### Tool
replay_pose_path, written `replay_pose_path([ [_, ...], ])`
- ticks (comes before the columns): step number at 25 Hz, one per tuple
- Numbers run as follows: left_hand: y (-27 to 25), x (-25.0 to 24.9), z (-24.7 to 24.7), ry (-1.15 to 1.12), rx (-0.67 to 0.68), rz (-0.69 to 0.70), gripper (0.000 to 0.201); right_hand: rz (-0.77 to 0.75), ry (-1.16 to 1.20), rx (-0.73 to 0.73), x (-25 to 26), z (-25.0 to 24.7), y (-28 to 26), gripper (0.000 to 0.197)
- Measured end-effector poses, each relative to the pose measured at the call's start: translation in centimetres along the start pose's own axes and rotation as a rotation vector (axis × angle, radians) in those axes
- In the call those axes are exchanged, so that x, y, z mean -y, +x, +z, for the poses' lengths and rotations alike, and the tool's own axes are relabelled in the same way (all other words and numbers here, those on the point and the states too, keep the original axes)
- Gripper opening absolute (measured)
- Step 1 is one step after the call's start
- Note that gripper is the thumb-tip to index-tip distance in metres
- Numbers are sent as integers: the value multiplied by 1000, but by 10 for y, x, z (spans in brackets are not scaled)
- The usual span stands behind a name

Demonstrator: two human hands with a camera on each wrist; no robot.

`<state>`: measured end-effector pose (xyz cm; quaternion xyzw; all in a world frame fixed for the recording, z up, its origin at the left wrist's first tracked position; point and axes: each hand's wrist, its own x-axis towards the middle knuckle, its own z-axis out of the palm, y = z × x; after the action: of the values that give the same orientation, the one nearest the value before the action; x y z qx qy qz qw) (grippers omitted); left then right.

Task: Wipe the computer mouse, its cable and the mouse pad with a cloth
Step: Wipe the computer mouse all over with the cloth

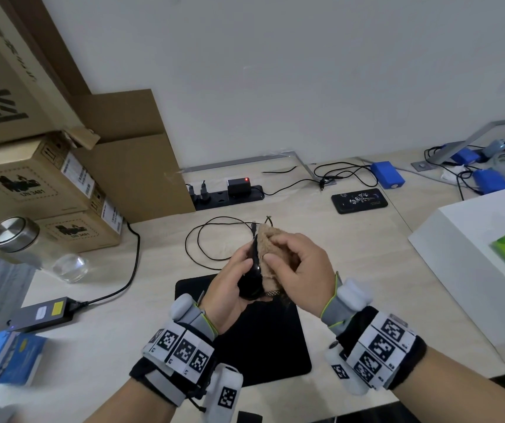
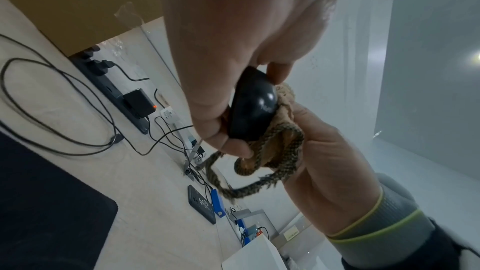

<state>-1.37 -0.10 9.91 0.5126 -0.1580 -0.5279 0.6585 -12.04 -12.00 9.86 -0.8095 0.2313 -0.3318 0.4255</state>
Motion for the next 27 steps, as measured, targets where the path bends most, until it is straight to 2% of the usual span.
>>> replay_pose_path([
  [3, 1, -1, 0, 93, -12, 10, 41, -98, -82, 29, 1, -1, -2, 19],
  [7, 0, 1, -2, 218, -51, 15, 42, 83, -73, -73, -7, -6, 16, 12],
  [12, 1, 2, -1, 218, -71, 33, 41, -55, -100, 59, 0, -3, 4, 16],
  [17, 2, -2, 1, 159, -55, 12, 42, 12, -120, -16, -7, -6, 14, 16],
  [21, 7, -2, 3, 75, -55, 3, 42, -112, -93, 121, 6, 2, -5, 17],
  [27, 2, -2, -2, 238, -29, 43, 46, 95, -78, -44, -11, -8, 20, 13],
])
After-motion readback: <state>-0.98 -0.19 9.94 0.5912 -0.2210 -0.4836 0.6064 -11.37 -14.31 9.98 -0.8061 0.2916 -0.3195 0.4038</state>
